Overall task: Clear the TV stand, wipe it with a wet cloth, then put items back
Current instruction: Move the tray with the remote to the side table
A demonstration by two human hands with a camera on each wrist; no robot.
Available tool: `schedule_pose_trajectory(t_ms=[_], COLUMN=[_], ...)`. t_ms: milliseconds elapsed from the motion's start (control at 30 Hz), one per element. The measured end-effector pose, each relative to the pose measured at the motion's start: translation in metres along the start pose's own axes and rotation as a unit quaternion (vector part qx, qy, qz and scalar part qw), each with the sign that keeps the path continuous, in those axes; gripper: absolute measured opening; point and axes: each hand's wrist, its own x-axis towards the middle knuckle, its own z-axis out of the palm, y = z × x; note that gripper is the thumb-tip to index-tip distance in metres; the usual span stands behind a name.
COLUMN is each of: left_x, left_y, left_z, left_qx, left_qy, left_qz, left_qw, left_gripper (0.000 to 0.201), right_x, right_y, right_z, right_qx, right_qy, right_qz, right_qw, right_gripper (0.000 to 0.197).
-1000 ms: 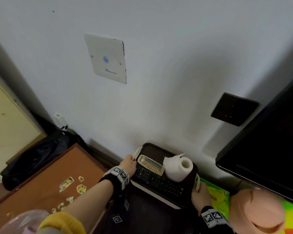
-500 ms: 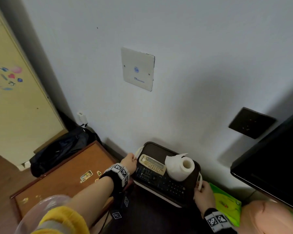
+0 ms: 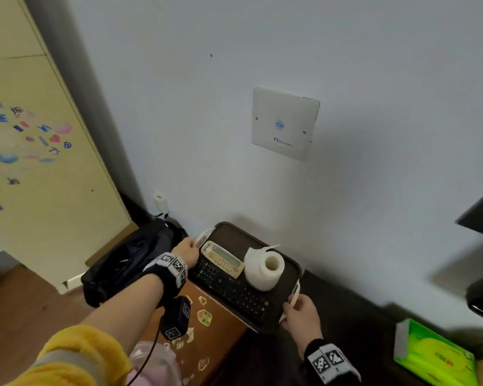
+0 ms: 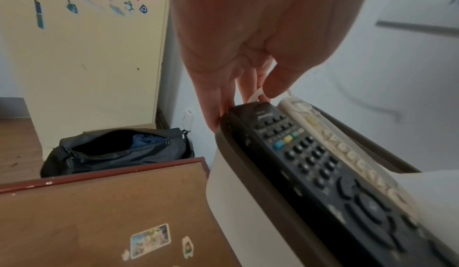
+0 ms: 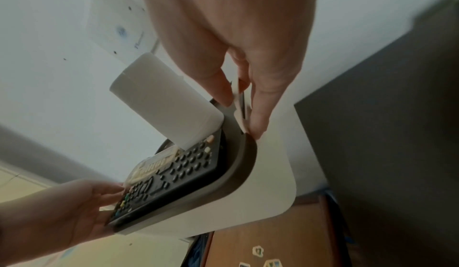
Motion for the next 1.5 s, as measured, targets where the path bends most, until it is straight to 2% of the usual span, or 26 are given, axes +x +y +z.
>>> schedule_pose_trajectory(t_ms=[167, 300, 467, 600, 667, 867, 1033, 1100, 1167, 1233, 1300, 1367, 1433, 1500], left_x=[0.043, 0.067, 0.087, 0.099, 0.106, 0.116, 0.119, 0.115, 0.111, 0.107, 0.103, 0.096, 0.087, 0.075], left_y=[-0.049, -0.085, -0.118, -0.136, -0.143, -0.153, -0.15, -0.148, -0.148, -0.148, -0.146, -0.138, -0.124, -0.102], left_z=[-0.005, 0.003, 0.021, 0.04, 0.05, 0.076, 0.083, 0.079, 0.074, 0.068, 0.059, 0.048, 0.037, 0.029], left_qx=[0.035, 0.049, 0.093, 0.101, 0.098, 0.088, 0.081, 0.086, 0.102, 0.102, 0.106, 0.135, 0.157, 0.168], left_qy=[-0.034, -0.053, -0.075, -0.098, -0.104, -0.107, -0.097, -0.106, -0.12, -0.123, -0.113, -0.107, -0.105, -0.105], left_qz=[-0.022, -0.045, -0.076, -0.095, -0.097, -0.095, -0.084, -0.081, -0.081, -0.087, -0.102, -0.11, -0.099, -0.058], left_qw=[0.999, 0.996, 0.99, 0.985, 0.985, 0.986, 0.988, 0.987, 0.984, 0.983, 0.983, 0.979, 0.977, 0.978], left_gripper=[0.012, 0.012, 0.026, 0.031, 0.031, 0.013, 0.011, 0.015, 0.032, 0.052, 0.061, 0.063, 0.059, 0.054], right_x=[0.006, 0.017, 0.033, 0.065, 0.072, 0.078, 0.087, 0.082, 0.077, 0.068, 0.058, 0.047, 0.035, 0.023], right_y=[0.024, 0.049, 0.082, 0.139, 0.147, 0.138, 0.149, 0.141, 0.135, 0.123, 0.108, 0.089, 0.07, 0.053], right_z=[0.071, 0.113, 0.15, 0.178, 0.186, 0.192, 0.197, 0.193, 0.187, 0.179, 0.165, 0.146, 0.124, 0.102], right_qx=[0.029, 0.045, 0.059, 0.068, 0.072, 0.078, 0.079, 0.072, 0.04, 0.015, 0.015, 0.013, -0.002, -0.028], right_qy=[0.007, -0.004, -0.007, -0.016, -0.007, 0.06, 0.079, 0.074, 0.053, 0.039, 0.017, 0.001, 0.0, 0.003], right_qz=[0.052, 0.099, 0.151, 0.188, 0.204, 0.231, 0.234, 0.227, 0.219, 0.204, 0.192, 0.179, 0.146, 0.109], right_qw=[0.998, 0.994, 0.987, 0.98, 0.976, 0.968, 0.966, 0.968, 0.974, 0.978, 0.981, 0.984, 0.989, 0.994], right_gripper=[0.011, 0.019, 0.019, 0.031, 0.029, 0.026, 0.027, 0.031, 0.036, 0.048, 0.062, 0.07, 0.068, 0.061])
